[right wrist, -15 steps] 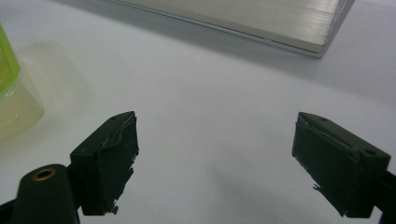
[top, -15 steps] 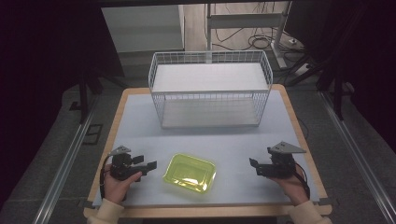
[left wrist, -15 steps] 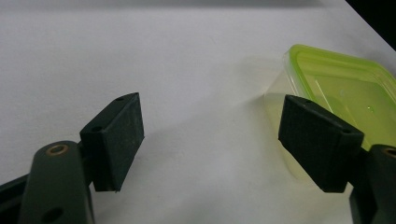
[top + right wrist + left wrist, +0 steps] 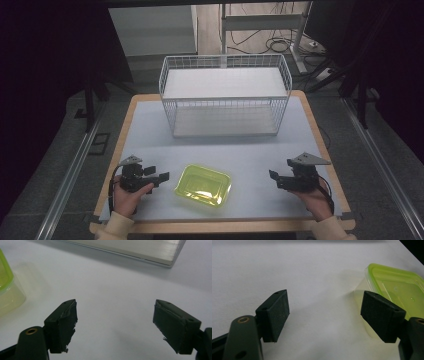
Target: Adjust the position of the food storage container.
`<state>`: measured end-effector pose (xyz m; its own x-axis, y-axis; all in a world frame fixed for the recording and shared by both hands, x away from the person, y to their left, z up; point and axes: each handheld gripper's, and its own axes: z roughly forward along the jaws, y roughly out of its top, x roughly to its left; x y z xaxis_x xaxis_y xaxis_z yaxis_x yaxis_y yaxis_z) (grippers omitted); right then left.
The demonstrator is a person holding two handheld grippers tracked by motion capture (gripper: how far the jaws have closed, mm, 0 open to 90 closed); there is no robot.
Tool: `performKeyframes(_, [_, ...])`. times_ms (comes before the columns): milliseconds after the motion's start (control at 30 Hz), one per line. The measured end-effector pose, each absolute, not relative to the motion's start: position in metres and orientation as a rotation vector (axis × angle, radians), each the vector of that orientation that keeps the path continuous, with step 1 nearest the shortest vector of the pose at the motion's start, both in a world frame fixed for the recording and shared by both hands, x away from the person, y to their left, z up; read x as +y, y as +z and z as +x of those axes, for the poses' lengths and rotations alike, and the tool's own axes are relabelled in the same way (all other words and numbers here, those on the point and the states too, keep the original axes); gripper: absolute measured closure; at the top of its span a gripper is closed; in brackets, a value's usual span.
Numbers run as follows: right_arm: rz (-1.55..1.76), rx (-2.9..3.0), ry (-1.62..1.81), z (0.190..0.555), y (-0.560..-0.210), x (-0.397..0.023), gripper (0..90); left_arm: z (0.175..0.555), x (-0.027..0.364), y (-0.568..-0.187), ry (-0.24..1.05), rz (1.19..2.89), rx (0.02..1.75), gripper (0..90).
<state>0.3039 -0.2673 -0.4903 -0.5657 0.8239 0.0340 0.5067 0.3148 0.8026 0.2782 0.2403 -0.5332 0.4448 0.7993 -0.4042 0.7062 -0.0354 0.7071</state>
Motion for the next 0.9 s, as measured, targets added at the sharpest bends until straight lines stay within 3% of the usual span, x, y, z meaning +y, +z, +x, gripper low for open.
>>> performKeyframes(200, [1.168,2.217,1.14,0.304,-0.488,-0.267,24.6,0.277,0.24,-0.533,0.132,1.77,1.286,22.6])
performKeyframes(433, [1.157,2.235,1.148,0.302,-0.481,-0.265,37.9,0.276,0.239,-0.531,0.148,1.762,1.277,23.3])
performKeyframes(900, [1.1,2.283,1.199,0.295,-0.47,-0.247,38.4,0.276,0.238,-0.532,0.13,1.773,1.278,23.2])
